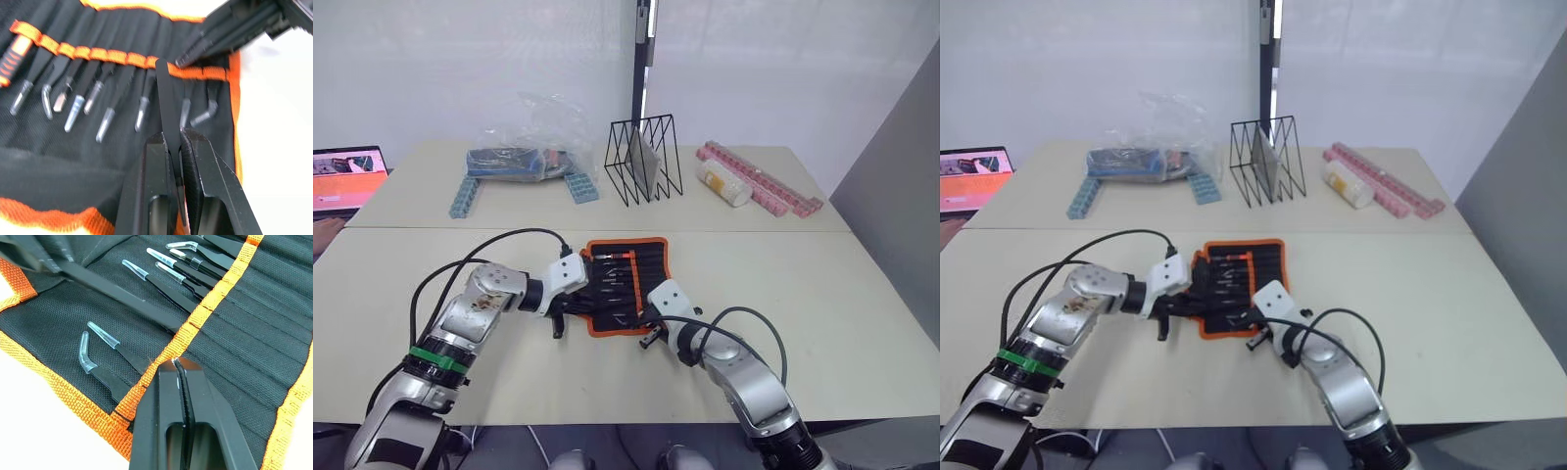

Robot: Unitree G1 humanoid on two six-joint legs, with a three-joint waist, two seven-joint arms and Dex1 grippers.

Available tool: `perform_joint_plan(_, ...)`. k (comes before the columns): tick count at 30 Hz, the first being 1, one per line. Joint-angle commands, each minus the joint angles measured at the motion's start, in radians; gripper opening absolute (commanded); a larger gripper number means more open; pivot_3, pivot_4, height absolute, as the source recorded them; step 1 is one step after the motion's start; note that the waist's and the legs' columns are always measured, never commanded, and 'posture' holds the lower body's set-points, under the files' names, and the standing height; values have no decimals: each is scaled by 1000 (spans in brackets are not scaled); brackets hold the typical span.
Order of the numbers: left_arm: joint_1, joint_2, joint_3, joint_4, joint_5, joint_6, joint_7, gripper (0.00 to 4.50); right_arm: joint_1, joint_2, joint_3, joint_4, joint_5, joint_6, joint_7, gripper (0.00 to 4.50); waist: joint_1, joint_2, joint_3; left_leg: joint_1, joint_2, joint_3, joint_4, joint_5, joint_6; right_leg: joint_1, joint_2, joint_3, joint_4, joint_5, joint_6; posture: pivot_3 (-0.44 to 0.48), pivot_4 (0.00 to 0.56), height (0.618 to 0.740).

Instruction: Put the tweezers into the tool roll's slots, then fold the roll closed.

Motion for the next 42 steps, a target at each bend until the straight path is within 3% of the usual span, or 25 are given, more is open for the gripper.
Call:
perform_joint_plan(1,-23,17,-12,-5,17,-39,-44,32,74,-17,33,106,-6,103,-2,0,0,0,0,0,0,0,0,0,0,0,0,0,0,0,0,0,150,737)
perform_joint_plan(9,-62,-4,-35,36,75,-46,-30,32,90,-16,35,93,-2,107,-12,0,3,-1,0,-1,0,0,2,0,0,1,12,1,0,0,1,0,150,737)
perform_joint_plan(28,-131,-37,-110,63,213,-119,-30,32,98,-8,37,94,0,106,-17,0,1,-1,-1,0,0,0,3,-1,1,2,14,1,2,-1,1,0,150,737)
perform_joint_plan(42,-192,-165,-170,115,285,-145,-5,32,114,-5,36,77,4,113,-30,0,13,-1,-1,0,-1,-2,11,-2,4,7,15,1,4,-1,3,0,150,737)
